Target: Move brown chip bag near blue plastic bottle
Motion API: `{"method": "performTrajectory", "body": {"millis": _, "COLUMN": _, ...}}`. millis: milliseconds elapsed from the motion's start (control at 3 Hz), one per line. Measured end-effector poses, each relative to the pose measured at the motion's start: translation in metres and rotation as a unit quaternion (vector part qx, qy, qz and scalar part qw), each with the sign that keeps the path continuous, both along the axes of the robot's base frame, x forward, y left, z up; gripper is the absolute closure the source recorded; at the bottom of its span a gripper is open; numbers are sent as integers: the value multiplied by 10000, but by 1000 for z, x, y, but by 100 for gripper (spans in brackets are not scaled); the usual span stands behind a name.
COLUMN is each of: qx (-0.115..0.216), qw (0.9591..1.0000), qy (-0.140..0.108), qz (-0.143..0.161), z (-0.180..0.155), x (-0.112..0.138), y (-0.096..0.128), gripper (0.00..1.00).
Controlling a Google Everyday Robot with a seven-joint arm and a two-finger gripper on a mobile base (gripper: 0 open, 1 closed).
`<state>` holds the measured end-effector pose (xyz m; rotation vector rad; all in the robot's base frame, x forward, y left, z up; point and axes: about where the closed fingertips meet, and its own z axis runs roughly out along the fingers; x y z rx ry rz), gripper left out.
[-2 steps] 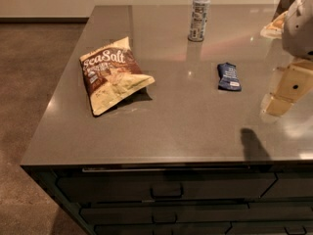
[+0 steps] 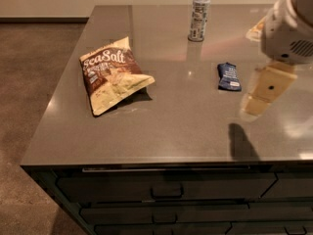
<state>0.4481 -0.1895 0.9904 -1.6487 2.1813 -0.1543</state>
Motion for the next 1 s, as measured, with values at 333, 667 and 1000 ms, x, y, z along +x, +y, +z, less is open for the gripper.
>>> {"method": "performTrajectory", "body": {"millis": 333, "qx": 225, "qw": 9995, "qy": 86, "qz": -189, "z": -23, "x": 21, "y": 49, "gripper": 0}}
{"method": "performTrajectory", "body": {"millis": 667, "qx": 362, "qw": 9988, "qy": 205, "qz": -272, "z": -41, "x": 33, "y": 81, "gripper": 0}}
{"method": "performTrajectory", "body": {"millis": 1000, "qx": 514, "qw": 9983, "qy": 248, "qz": -147, "z": -58, "x": 43, "y": 130, "gripper": 0}}
